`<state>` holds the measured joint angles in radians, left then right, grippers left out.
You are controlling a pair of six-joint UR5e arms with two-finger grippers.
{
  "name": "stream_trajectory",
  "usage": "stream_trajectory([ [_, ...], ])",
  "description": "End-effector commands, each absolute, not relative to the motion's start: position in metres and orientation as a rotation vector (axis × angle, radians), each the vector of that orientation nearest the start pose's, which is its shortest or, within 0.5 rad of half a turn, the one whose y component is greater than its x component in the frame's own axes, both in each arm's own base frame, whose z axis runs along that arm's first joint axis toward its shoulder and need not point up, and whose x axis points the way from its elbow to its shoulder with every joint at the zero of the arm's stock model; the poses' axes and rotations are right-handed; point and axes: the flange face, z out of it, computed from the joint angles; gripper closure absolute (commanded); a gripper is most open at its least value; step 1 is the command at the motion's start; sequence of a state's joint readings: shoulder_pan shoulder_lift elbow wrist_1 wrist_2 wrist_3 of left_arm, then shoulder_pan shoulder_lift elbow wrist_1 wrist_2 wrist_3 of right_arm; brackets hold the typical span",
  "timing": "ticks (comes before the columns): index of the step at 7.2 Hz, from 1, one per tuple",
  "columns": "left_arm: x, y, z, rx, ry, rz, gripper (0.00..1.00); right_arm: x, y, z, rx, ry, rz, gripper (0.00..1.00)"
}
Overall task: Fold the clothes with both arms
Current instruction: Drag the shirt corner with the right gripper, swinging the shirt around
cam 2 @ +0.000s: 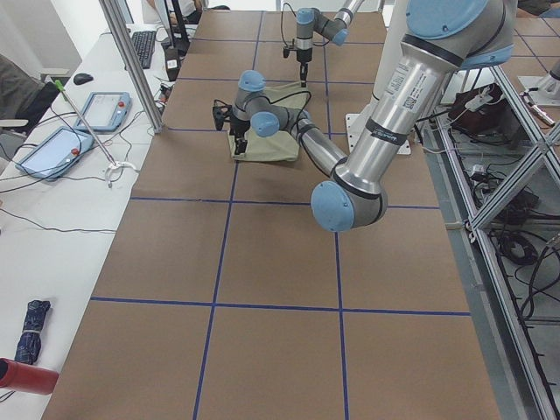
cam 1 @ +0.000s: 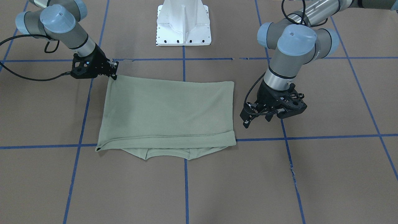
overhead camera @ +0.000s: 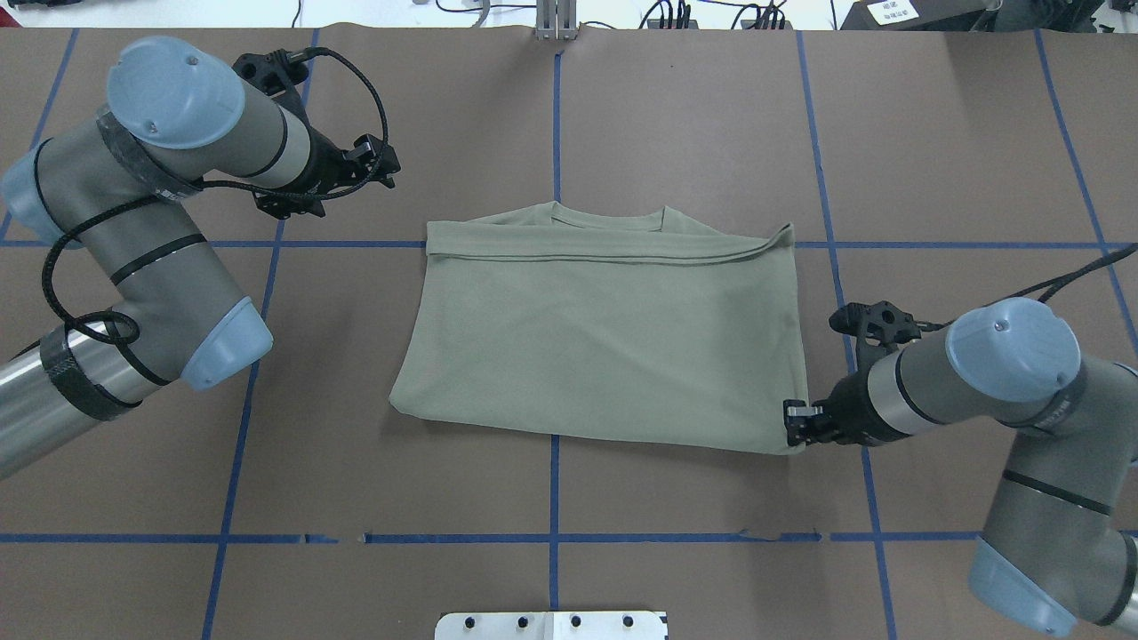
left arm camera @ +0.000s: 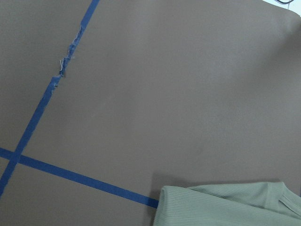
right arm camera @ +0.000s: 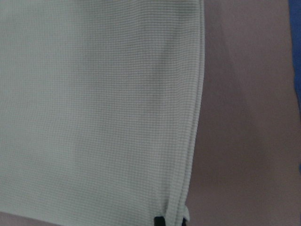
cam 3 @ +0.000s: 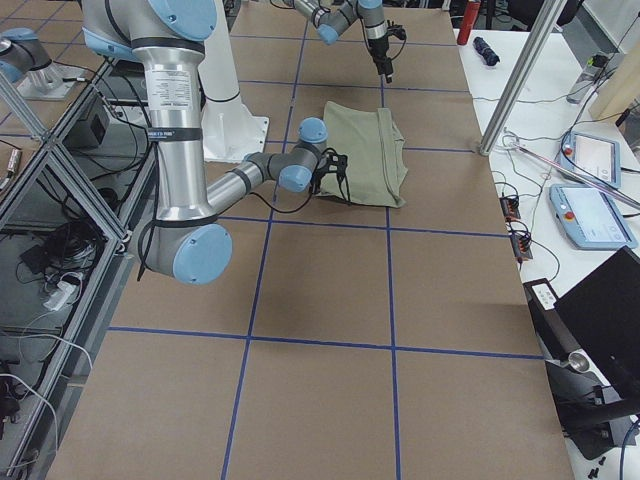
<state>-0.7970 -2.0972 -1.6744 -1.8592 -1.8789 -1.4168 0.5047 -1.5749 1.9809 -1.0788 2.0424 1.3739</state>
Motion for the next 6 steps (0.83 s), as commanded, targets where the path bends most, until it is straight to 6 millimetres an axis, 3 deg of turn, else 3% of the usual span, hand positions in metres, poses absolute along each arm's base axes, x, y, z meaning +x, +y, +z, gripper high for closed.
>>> stream_trajectory([
  [1,0.392,-0.548,0.276,0.168,0.951,-0.452,0.01,-0.358,-0.247,0.422,-0.264,-0.956,-0.042,1.0],
  [3,0.392,-0.548,0.276,0.169,0.949,-0.452,0.01,-0.363,-0.201,0.43,-0.392,-0.928,-0.149,1.0],
  [4,0.391,-0.547,0.273,0.171,0.955,-0.449,0.01,-0.362,-0.198,0.426,-0.407,-0.938,-0.161,0.01],
  [5,0.393,-0.543,0.273,0.163,0.962,-0.439,0.01,-0.358,-0.199,0.417,-0.397,-0.956,-0.164,0.0],
  [6,0.41,-0.525,0.268,0.148,0.973,-0.405,0.01,-0.346,-0.218,0.404,-0.358,-0.993,-0.124,0.0],
])
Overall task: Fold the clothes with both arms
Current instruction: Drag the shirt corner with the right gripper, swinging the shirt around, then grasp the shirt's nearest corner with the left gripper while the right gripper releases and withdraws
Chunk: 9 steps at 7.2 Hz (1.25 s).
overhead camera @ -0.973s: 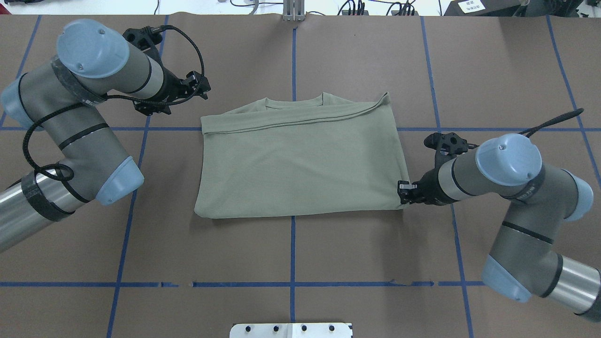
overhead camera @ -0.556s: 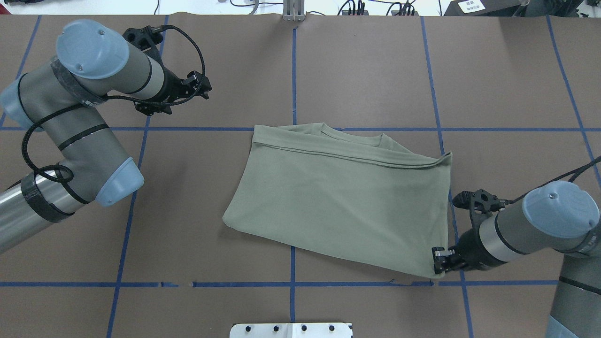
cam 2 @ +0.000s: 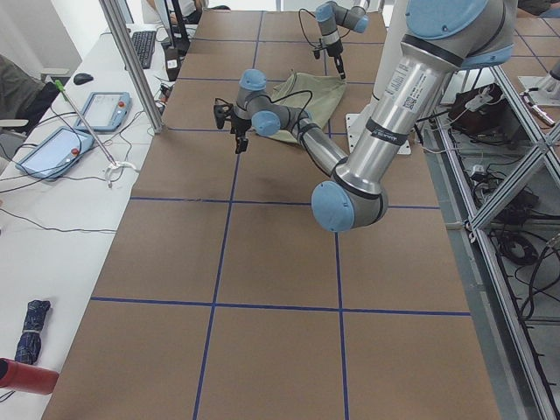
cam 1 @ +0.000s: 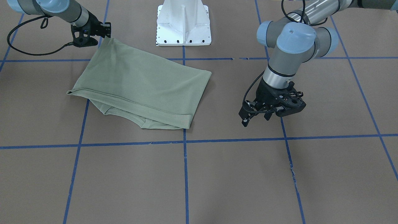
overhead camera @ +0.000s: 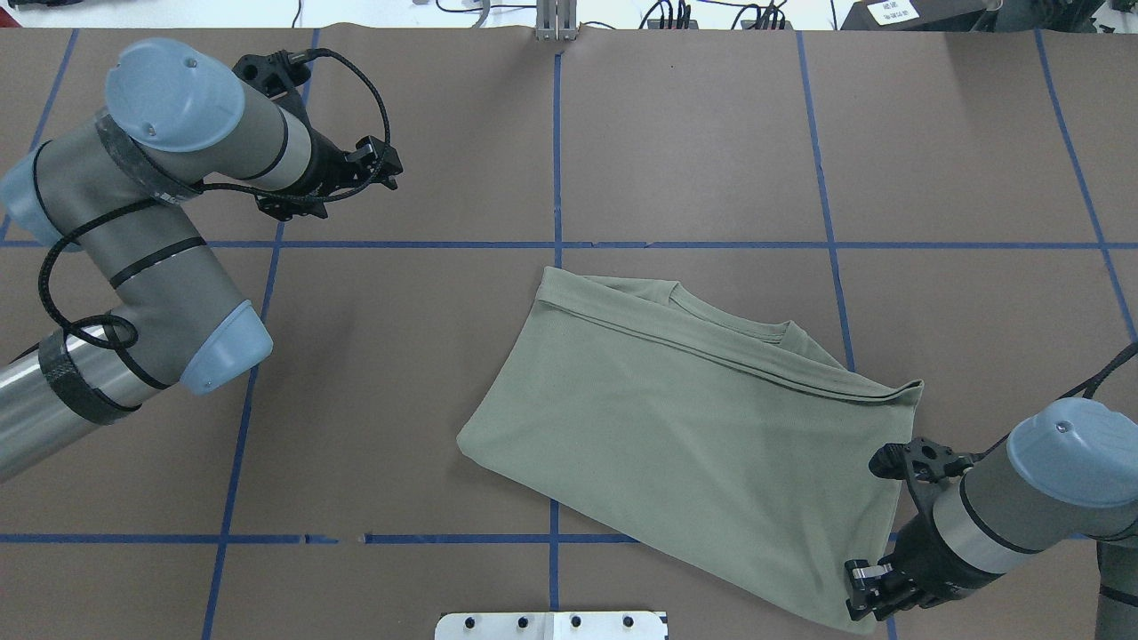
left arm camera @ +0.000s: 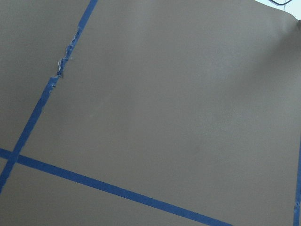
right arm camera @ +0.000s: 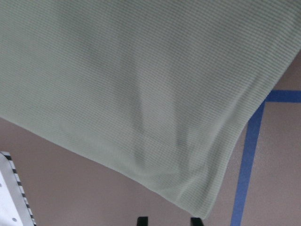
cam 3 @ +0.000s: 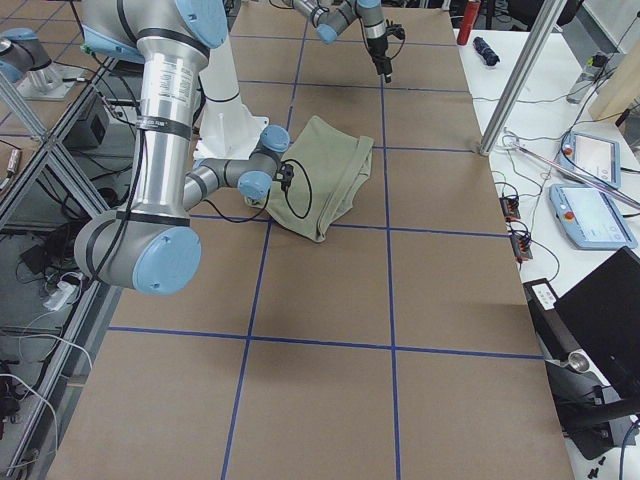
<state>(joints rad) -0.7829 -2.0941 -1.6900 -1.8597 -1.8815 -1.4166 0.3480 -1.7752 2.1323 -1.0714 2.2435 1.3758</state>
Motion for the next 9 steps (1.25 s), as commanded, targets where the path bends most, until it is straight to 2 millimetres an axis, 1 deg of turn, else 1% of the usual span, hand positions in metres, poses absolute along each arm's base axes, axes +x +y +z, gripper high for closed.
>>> stream_trajectory([
  [1,0.427,-0.5,0.261,0.115,0.999,-0.392,0.01,-0.329,-0.248,0.392,-0.304,-1.032,-0.06,0.0],
  [2,0.454,-0.457,0.259,0.039,1.022,-0.373,0.01,-0.313,-0.282,0.375,-0.231,-1.077,0.008,0.0],
  [3,0.468,-0.423,0.245,-0.028,1.056,-0.392,0.01,-0.297,-0.311,0.359,-0.166,-1.116,0.066,0.0],
  [4,0.484,-0.388,0.243,-0.084,1.062,-0.383,0.01,-0.281,-0.335,0.351,-0.113,-1.136,0.12,0.0],
  [5,0.505,-0.359,0.245,-0.145,1.055,-0.387,0.01,-0.268,-0.351,0.342,-0.067,-1.153,0.157,0.0],
  [6,0.535,-0.32,0.246,-0.213,1.036,-0.373,0.01,-0.267,-0.357,0.34,-0.037,-1.15,0.176,0.0],
  [7,0.544,-0.307,0.247,-0.253,1.025,-0.398,0.01,-0.27,-0.363,0.342,-0.011,-1.14,0.193,0.0],
  [8,0.548,-0.304,0.25,-0.266,1.016,-0.418,0.01,-0.274,-0.368,0.344,-0.004,-1.133,0.201,0.0],
  [9,0.55,-0.307,0.246,-0.262,1.02,-0.461,0.07,-0.275,-0.368,0.344,-0.003,-1.134,0.2,0.0],
])
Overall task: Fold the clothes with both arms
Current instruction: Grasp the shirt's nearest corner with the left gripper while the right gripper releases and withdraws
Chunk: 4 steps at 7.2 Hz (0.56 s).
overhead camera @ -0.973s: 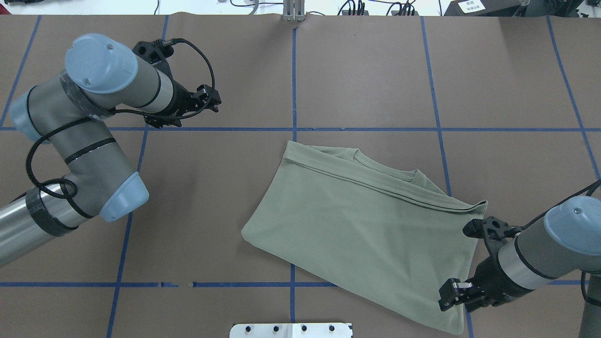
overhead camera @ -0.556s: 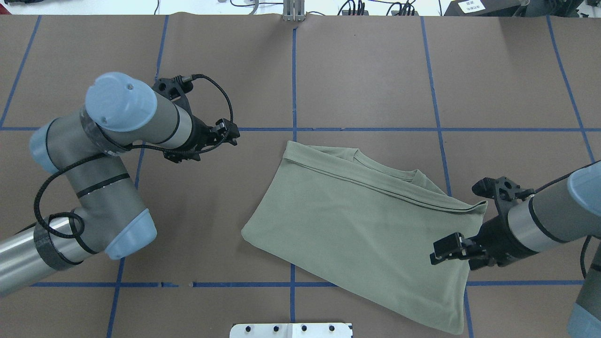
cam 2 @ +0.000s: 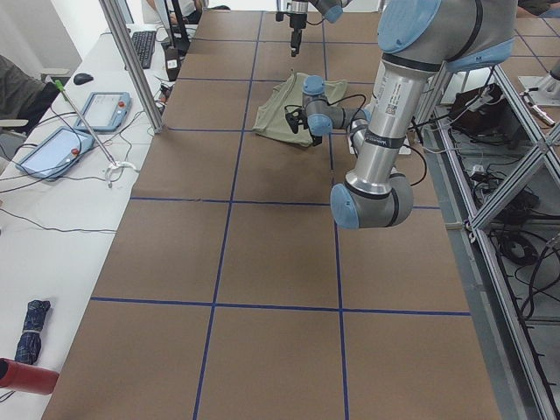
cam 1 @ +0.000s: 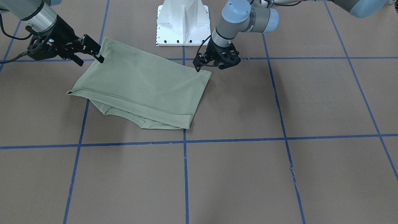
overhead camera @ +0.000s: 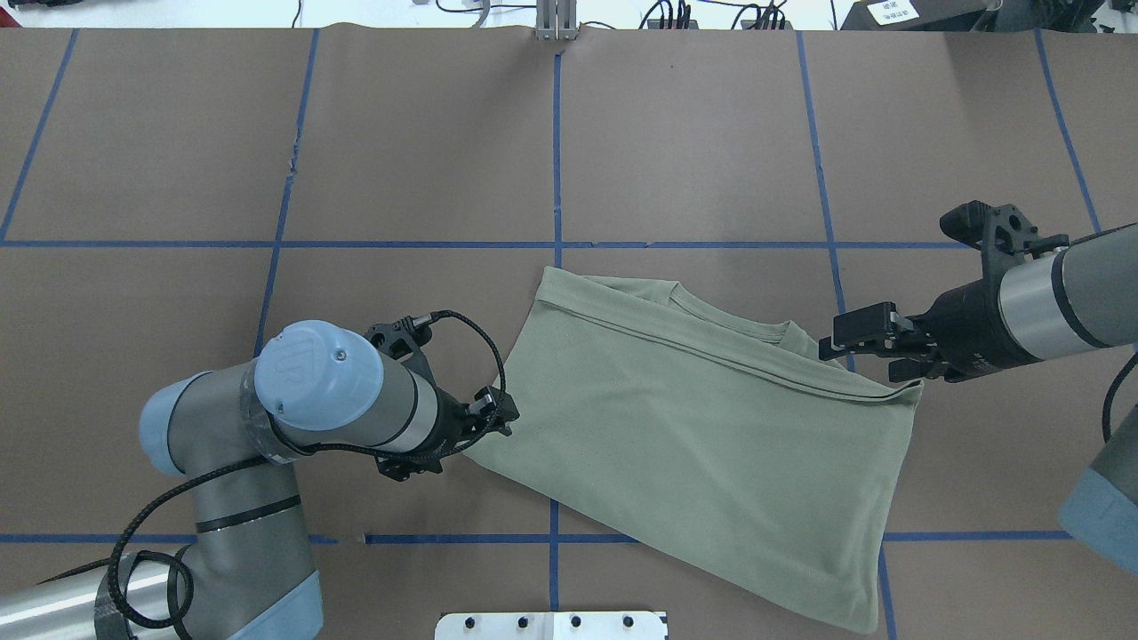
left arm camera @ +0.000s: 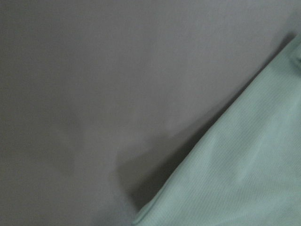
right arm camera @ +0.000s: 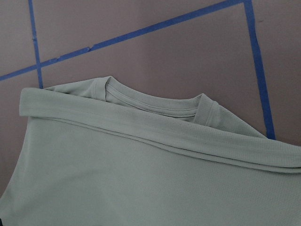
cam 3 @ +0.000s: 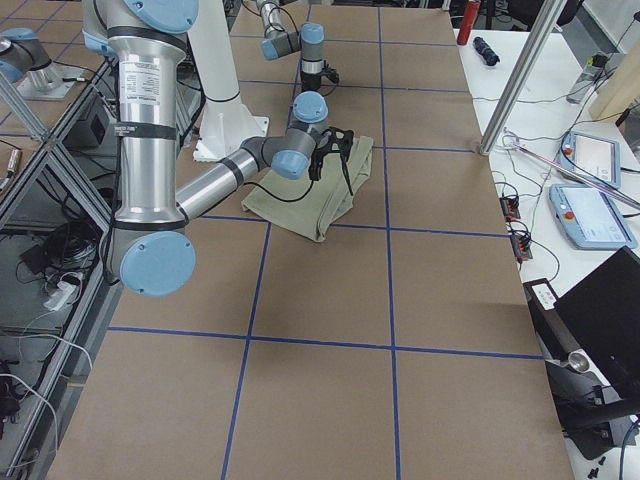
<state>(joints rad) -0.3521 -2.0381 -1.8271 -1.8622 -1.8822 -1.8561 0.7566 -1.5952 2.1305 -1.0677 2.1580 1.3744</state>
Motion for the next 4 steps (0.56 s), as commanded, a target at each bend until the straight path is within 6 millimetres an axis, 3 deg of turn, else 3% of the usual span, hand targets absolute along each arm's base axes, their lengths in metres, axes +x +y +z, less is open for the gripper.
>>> stream_trajectory([
  [1,0.555,-0.311,0.252,-0.246,1.008,-0.48,0.07,-0.275,-0.369,0.344,-0.004,-1.133,0.201,0.0],
  [3,0.574,-0.322,0.273,-0.211,1.023,-0.497,0.07,-0.275,-0.368,0.344,-0.003,-1.134,0.2,0.0],
  [4,0.574,-0.321,0.27,-0.212,1.03,-0.497,0.08,-0.275,-0.368,0.344,-0.003,-1.134,0.2,0.0],
])
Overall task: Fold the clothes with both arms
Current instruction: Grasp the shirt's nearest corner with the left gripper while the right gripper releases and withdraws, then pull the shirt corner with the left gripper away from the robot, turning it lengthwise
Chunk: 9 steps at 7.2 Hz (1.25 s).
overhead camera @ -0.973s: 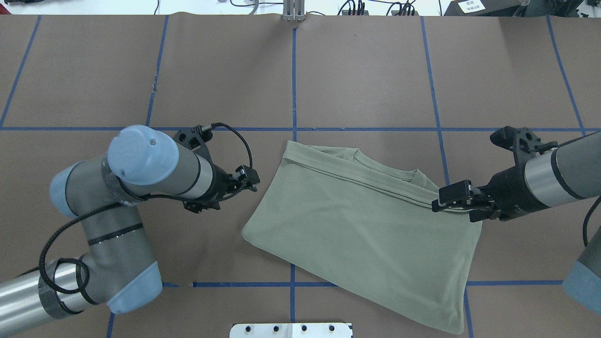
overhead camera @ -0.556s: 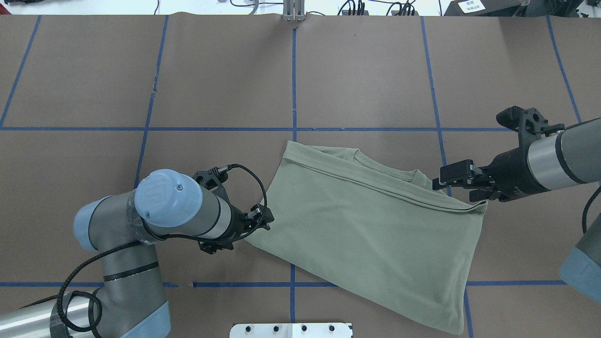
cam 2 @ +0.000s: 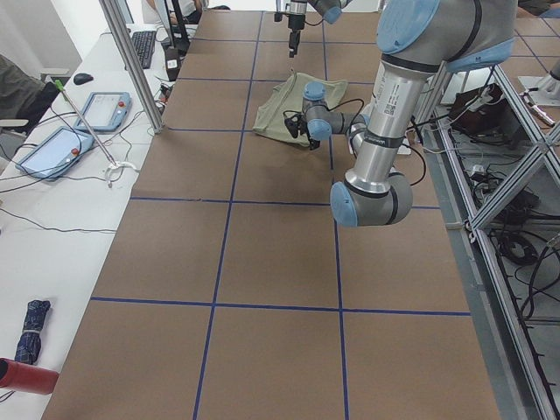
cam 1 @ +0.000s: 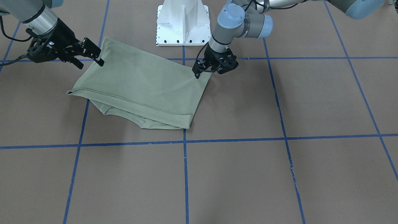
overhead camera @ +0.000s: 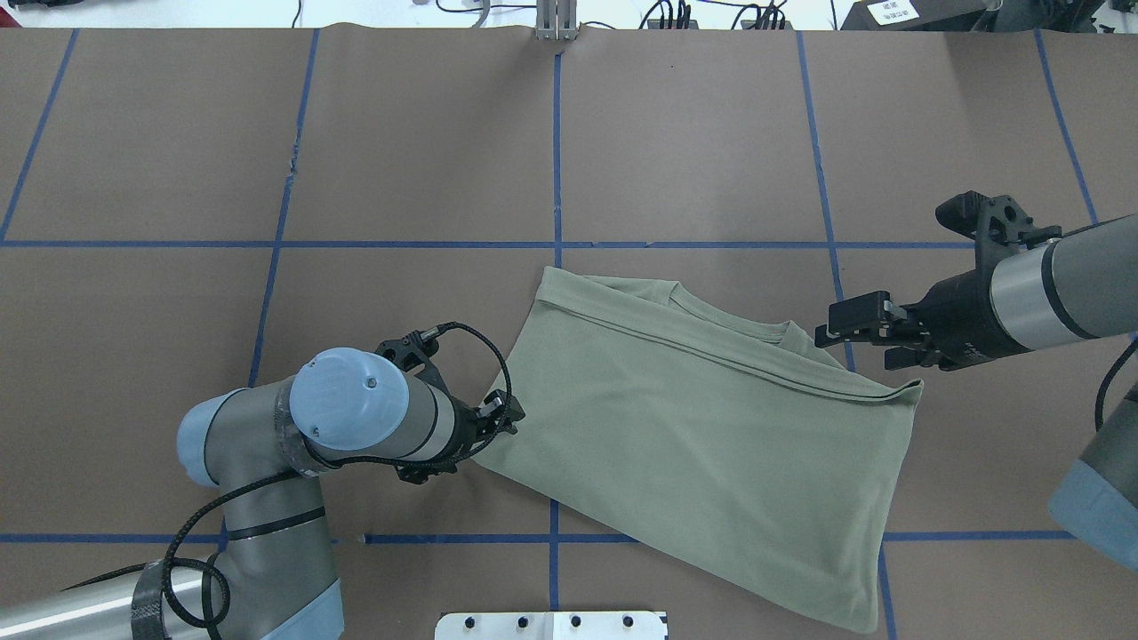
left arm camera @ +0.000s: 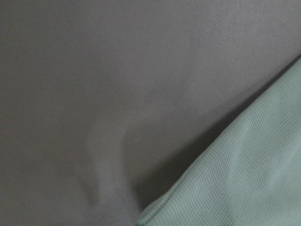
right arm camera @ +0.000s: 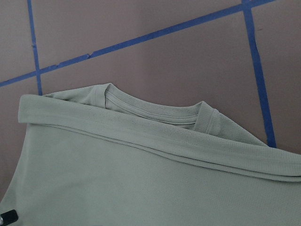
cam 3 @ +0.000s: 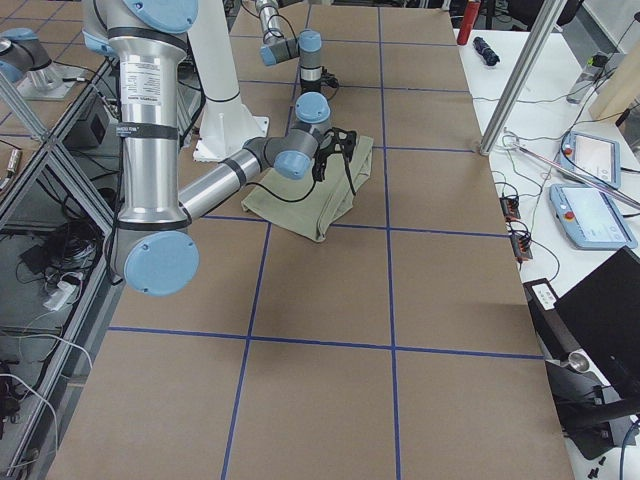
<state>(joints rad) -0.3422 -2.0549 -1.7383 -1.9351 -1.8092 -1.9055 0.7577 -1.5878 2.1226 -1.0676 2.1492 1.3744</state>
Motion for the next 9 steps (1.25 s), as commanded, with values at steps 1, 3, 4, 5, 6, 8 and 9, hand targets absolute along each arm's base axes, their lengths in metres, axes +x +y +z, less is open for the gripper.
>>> stream_trajectory([
  [1,0.573,-0.321,0.264,-0.212,1.041,-0.495,0.16,-0.274,-0.369,0.344,-0.002,-1.134,0.201,0.0],
  [3,0.571,-0.321,0.261,-0.211,1.046,-0.489,0.63,-0.273,-0.369,0.344,-0.001,-1.134,0.203,0.0],
  [4,0.571,-0.321,0.261,-0.211,1.046,-0.489,0.96,-0.273,-0.369,0.344,-0.002,-1.133,0.203,0.0],
  [5,0.57,-0.322,0.26,-0.212,1.046,-0.49,1.0,-0.273,-0.369,0.344,-0.002,-1.133,0.203,0.0],
  [6,0.561,-0.325,0.257,-0.207,1.053,-0.497,1.0,-0.272,-0.369,0.346,-0.003,-1.13,0.206,0.0],
  [8,0.537,-0.367,0.26,-0.164,1.029,-0.561,1.0,-0.273,-0.369,0.346,-0.003,-1.13,0.206,0.0],
  [9,0.513,-0.404,0.265,-0.129,1.027,-0.623,1.0,-0.272,-0.369,0.345,-0.002,-1.132,0.205,0.0],
])
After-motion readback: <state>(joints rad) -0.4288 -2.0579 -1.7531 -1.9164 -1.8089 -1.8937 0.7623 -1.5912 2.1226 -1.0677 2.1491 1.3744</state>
